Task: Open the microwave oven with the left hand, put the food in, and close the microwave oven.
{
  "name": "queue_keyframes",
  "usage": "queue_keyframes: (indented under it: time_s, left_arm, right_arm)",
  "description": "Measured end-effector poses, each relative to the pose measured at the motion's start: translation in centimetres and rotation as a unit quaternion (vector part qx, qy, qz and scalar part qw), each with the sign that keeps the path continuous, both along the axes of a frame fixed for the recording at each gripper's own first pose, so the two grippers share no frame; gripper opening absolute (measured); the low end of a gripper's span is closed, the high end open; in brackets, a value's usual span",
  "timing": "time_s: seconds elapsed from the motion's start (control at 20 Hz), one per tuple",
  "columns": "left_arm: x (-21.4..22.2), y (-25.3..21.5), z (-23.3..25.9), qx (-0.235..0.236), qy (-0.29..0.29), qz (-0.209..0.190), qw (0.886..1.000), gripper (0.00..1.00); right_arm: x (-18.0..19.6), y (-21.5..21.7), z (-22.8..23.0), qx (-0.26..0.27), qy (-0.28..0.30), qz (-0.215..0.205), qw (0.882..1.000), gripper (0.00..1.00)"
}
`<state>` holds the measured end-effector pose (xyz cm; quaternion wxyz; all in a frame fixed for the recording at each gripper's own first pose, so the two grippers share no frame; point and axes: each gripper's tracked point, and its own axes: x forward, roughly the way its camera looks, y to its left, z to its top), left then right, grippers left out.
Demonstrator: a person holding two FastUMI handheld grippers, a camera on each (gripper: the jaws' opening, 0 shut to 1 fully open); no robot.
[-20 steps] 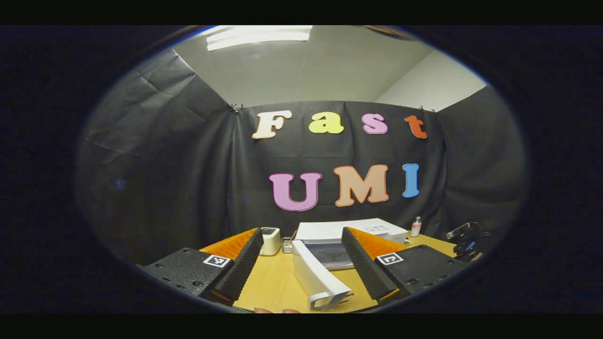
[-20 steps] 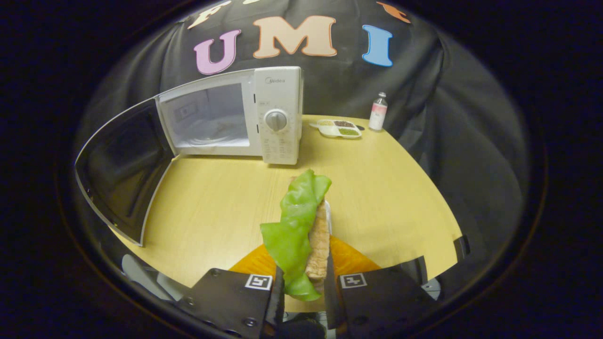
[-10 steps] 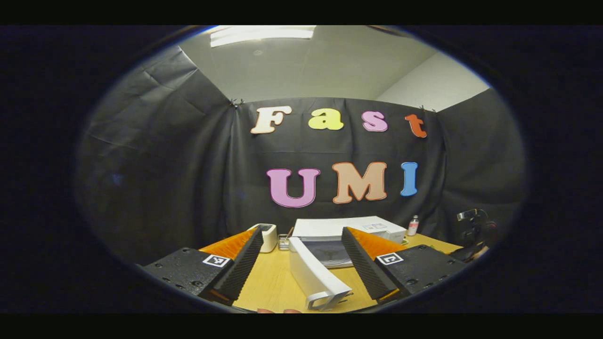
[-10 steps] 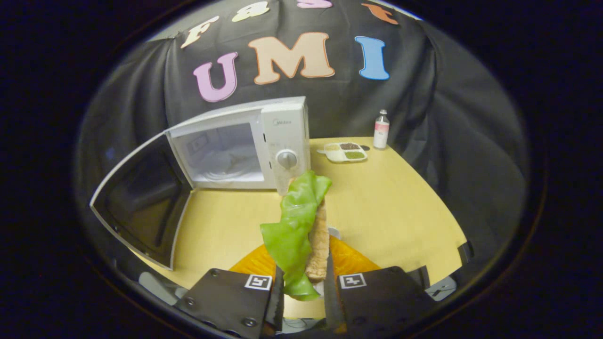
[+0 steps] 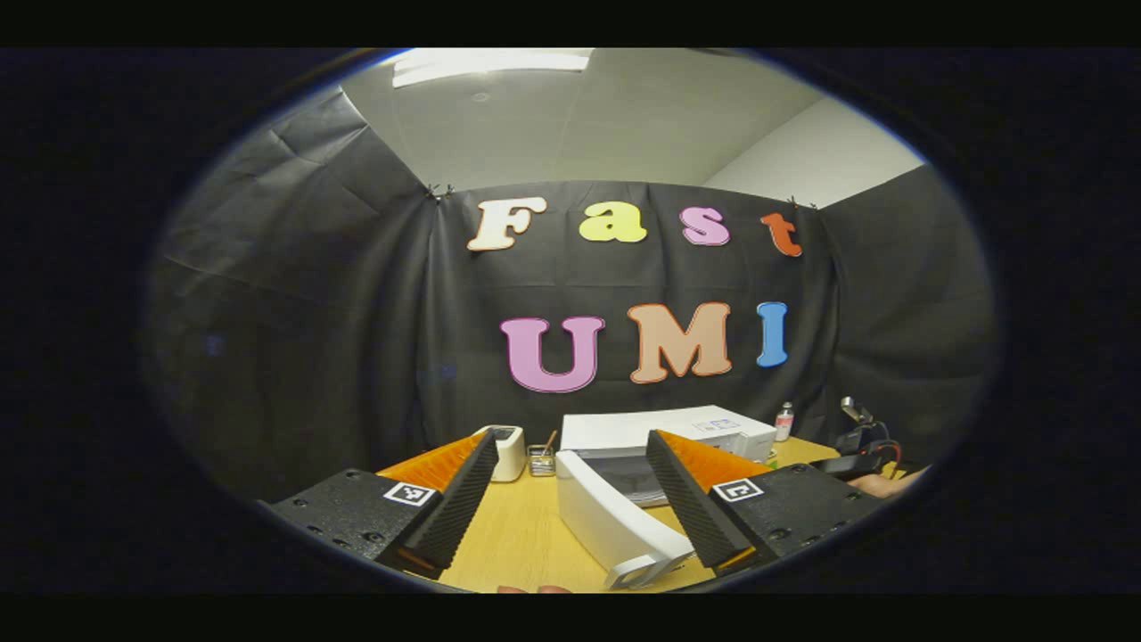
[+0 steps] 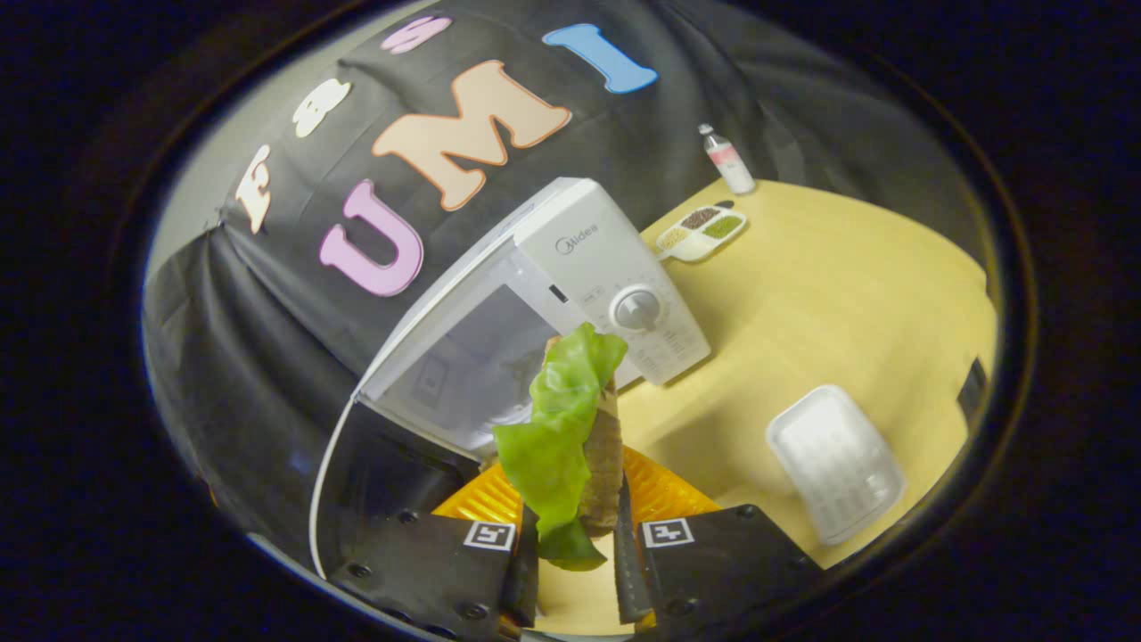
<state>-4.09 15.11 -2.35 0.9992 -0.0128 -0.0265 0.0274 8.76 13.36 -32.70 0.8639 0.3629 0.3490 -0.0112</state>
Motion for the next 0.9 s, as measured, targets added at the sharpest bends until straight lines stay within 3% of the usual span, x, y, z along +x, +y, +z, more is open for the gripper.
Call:
queue_keyframes:
  time_s: [0.1,0.15,0.2,0.45,0.8,0.85,0.9]
  left_arm:
    - [0.4,-0.3,-1.3,-0.018,0.016,-0.01,1.0,0.97]
    - [0.5,-0.5,-1.9,-0.029,0.024,-0.019,0.999,0.97]
    - [0.6,-0.3,-2.6,-0.037,0.033,-0.024,0.999,0.97]
    - [0.4,3.1,-3.6,-0.026,0.049,0.002,0.998,0.99]
    - [-0.4,4.0,-4.9,-0.025,0.068,0.017,0.997,0.97]
    - [-0.6,4.1,-5.2,-0.027,0.074,0.016,0.997,0.97]
    - [-0.6,3.9,-5.4,-0.027,0.078,0.015,0.996,0.96]
  right_arm:
    - [2.1,2.0,-0.1,0.025,-0.012,-0.022,0.999,0.37]
    - [3.2,3.1,-0.5,0.032,-0.013,-0.029,0.999,0.3]
    - [4.3,4.4,-1.0,0.04,-0.012,-0.034,0.999,0.3]
    - [9.9,9.3,-2.2,0.088,-0.025,-0.067,0.994,0.3]
    - [15.3,10.6,-4.8,0.092,-0.037,-0.108,0.989,0.29]
    - [15.8,10.8,-5.4,0.093,-0.037,-0.113,0.989,0.37]
    - [16.2,10.9,-5.7,0.093,-0.038,-0.117,0.988,0.37]
